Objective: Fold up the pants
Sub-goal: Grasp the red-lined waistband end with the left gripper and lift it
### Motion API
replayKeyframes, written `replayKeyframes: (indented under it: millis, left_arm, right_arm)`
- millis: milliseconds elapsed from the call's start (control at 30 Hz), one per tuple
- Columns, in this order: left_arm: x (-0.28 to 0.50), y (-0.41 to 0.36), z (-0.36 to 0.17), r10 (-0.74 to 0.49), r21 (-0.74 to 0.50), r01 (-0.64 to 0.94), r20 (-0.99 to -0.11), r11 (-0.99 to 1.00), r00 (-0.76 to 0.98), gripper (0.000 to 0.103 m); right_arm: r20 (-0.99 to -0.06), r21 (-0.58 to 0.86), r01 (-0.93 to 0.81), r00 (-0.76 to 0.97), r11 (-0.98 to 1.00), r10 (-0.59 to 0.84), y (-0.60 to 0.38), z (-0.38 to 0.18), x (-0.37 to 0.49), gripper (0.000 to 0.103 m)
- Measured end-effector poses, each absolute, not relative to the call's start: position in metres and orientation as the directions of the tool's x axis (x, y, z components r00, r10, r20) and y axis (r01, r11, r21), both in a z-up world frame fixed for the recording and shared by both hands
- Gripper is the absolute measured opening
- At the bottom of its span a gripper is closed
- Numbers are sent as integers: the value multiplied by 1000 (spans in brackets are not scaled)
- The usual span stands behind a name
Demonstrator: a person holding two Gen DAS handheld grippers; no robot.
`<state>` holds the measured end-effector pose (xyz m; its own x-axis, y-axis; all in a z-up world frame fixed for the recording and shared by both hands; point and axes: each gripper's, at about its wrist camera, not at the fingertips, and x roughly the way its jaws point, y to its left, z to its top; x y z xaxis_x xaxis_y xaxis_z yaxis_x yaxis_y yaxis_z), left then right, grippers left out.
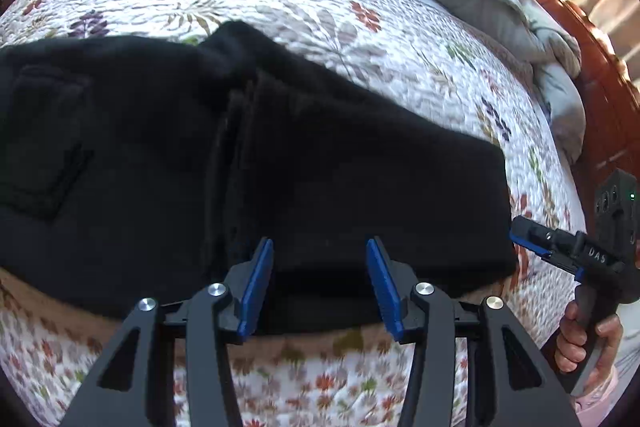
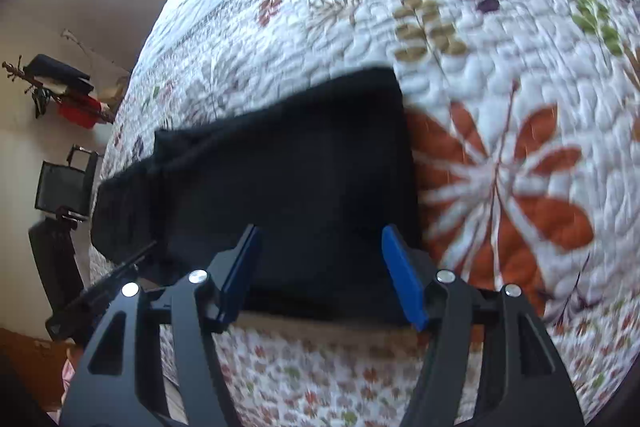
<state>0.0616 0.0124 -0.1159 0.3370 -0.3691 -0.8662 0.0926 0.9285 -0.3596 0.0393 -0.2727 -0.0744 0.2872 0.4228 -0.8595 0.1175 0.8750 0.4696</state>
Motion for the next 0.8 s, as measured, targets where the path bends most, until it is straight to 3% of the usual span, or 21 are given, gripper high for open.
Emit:
replayKeyframes:
  millis: [100,200,367,500,800]
  left_arm:
    - [63,11,-124,-369,-360,91,-866,928,338,49]
    - [67,14,-125,-378,-374,80,-866,924,327,49]
    - [56,26,-113,-421,-426,58,-848,903,323,49]
    - [35,62,-103,-389,-408,24,-849,913,359,53]
    - [2,239,-109,-246,-432,-365,-855,825,456,53]
  right_arm:
    - [-861,469,137,290,872,418,-271,-91,33,63]
    - [-852,492,139,279,859,443,-270,-94,40,73]
    - [-857,473,135,299,871,420,-267,-76,32,72]
    - [-841,487,115,331,866,429,-261,-60,13,72]
    - [-844,473,66,320,879,430,-232,-64,18,73]
